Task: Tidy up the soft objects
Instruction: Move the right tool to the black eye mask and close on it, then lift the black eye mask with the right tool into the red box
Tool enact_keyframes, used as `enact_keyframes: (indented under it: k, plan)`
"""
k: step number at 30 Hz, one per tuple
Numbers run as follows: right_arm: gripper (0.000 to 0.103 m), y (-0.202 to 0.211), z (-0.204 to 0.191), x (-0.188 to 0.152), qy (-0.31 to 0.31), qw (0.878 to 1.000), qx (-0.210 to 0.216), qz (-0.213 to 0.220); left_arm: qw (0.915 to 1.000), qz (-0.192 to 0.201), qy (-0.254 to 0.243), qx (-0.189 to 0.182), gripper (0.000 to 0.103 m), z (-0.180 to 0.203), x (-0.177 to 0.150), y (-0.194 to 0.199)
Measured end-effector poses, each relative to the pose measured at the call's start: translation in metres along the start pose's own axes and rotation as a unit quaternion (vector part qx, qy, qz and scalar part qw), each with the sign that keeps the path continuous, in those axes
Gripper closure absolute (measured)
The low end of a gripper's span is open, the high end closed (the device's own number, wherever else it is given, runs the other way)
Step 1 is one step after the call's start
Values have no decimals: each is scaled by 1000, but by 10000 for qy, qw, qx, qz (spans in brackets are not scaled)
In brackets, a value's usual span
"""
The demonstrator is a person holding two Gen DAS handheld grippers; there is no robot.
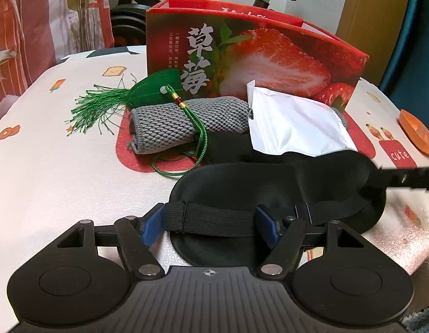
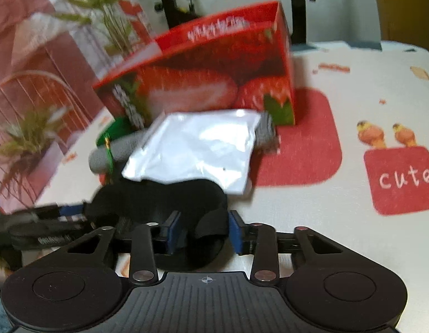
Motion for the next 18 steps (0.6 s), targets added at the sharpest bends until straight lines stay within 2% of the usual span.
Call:
enact_keyframes:
  k: [4, 8, 14, 18]
  plan:
    - [77, 7, -8, 7, -12, 9993, 318, 174, 10000, -9, -23, 16, 31, 0, 0, 0]
    - [92, 2, -10, 3, 148, 9997, 163, 120, 10000, -9, -31, 15, 31, 0, 0, 0]
    - [92, -5, 1, -2, 278, 9992, -255, 91, 9996, 81, 230, -167, 31, -4, 2, 3]
    - [92, -9, 3, -4, 376, 9986, -360, 54, 9967, 156, 608, -512, 30, -6, 4, 6]
Point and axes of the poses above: each gripper's, at about its wrist camera, not at the fingertips, and y roughly against the way its jaws point, z to its right, x to its top, the point moved 10 cm from there along -y, roughly the way its jaws point, and after that the axes turned 15 degrees about -x, right-handed, at the moved point
